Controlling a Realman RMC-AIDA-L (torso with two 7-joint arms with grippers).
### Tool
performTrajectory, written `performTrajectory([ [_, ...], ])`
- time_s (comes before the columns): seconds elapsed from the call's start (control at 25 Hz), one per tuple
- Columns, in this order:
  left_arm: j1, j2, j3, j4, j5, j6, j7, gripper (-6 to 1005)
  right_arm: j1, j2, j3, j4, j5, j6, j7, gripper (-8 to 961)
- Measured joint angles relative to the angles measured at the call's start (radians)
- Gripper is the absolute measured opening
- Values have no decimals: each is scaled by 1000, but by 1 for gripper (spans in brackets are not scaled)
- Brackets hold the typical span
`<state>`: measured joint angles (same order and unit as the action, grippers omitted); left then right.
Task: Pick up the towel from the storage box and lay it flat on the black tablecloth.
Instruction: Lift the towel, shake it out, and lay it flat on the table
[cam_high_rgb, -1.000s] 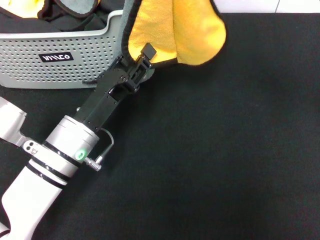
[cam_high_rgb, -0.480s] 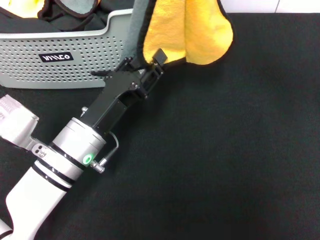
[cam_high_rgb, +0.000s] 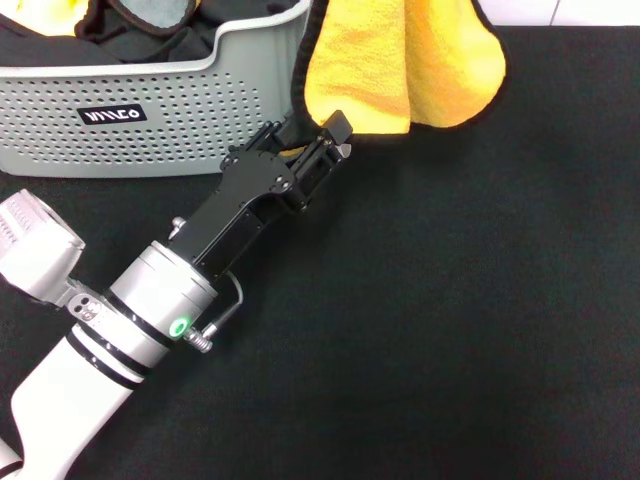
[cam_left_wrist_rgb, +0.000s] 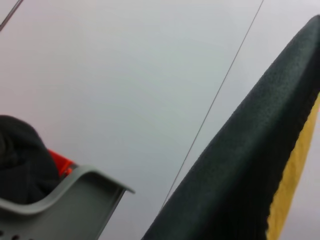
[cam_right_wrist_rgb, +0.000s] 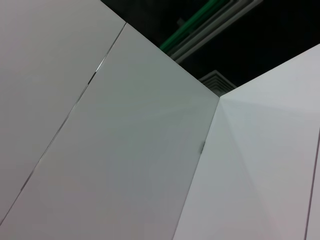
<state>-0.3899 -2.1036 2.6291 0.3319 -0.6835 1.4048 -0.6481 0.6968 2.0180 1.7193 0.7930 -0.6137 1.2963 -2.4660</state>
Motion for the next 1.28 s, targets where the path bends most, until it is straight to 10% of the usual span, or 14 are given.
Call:
performTrajectory([
  [0.28,5,1,0,-2,26,52,12,558,0,1,0,-1,-3,-3,-1,0],
  [0.72,9,0,0,-3,39,67,26,131,0,1,0,-2,-3,-3,-1,0],
  [1.28,38,9,-18,-94,49,281,23,29,-71,-3,-5,72,-80,-6,123,0],
])
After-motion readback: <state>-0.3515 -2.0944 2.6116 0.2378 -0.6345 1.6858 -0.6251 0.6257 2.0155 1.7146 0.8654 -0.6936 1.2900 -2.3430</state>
